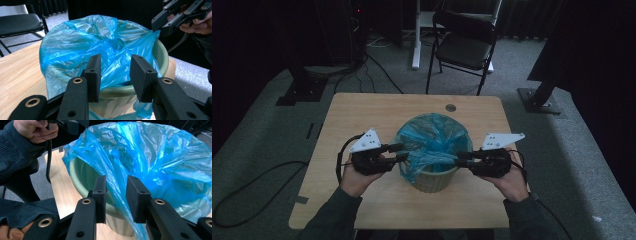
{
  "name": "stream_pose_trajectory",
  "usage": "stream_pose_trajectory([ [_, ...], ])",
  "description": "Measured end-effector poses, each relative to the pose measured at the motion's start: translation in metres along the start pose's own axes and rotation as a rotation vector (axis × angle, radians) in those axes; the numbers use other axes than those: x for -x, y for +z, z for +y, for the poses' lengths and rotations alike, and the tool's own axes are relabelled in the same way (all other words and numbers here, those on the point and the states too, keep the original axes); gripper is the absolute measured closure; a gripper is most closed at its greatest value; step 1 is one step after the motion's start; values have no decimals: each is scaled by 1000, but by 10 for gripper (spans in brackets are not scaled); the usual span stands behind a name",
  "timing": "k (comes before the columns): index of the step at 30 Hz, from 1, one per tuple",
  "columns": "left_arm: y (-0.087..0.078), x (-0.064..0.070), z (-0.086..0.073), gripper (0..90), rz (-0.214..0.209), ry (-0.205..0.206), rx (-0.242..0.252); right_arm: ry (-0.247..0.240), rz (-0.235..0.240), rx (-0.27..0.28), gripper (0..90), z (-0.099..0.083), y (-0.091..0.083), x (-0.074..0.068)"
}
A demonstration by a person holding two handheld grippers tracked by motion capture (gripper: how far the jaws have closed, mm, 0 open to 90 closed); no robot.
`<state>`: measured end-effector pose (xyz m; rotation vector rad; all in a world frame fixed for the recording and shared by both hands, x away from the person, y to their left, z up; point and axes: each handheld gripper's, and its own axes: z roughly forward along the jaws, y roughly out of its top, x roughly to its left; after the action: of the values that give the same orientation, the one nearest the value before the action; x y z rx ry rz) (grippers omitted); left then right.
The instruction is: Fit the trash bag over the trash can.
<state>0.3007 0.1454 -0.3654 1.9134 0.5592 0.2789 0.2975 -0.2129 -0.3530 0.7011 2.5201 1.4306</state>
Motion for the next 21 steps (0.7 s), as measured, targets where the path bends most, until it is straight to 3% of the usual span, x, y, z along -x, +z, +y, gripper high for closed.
stream_pose_trajectory([
  [21,11,5,5,602,-32,12,-16,-8,14,-13,700,4,9,0],
])
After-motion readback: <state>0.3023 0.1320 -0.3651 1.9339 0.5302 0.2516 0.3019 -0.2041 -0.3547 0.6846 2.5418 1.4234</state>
